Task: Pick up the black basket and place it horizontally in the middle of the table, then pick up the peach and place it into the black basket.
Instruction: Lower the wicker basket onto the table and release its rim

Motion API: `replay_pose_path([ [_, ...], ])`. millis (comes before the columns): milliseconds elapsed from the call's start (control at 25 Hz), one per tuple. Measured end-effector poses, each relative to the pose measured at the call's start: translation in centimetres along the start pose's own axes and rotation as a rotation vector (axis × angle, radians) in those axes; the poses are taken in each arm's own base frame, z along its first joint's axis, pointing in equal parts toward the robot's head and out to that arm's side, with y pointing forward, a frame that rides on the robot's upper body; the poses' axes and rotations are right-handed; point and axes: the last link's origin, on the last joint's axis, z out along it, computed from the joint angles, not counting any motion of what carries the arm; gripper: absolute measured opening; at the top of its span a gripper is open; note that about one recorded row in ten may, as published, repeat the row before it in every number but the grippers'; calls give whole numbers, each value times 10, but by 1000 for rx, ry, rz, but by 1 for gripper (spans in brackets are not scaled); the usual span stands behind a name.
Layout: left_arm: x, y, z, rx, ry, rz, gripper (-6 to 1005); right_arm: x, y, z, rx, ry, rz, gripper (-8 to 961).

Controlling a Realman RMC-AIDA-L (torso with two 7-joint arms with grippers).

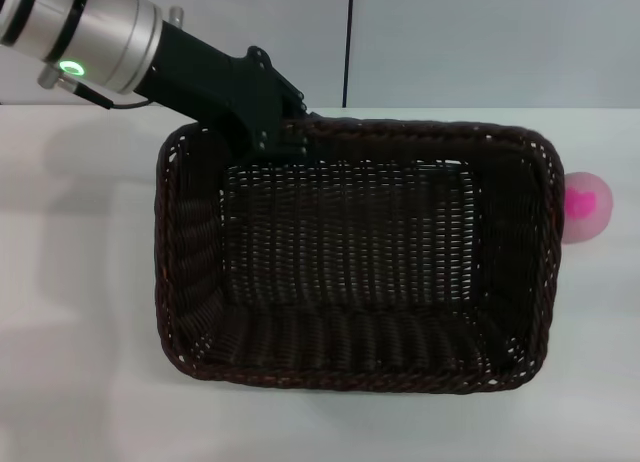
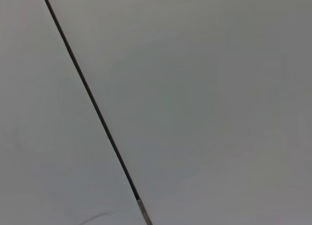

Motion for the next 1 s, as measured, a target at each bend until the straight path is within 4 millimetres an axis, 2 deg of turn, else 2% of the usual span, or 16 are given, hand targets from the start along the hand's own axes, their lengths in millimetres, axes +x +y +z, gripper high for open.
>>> replay_pose_path([
  [1000, -7, -7, 18, 54, -47, -6, 188, 5, -1, -5, 9, 15, 15, 536],
])
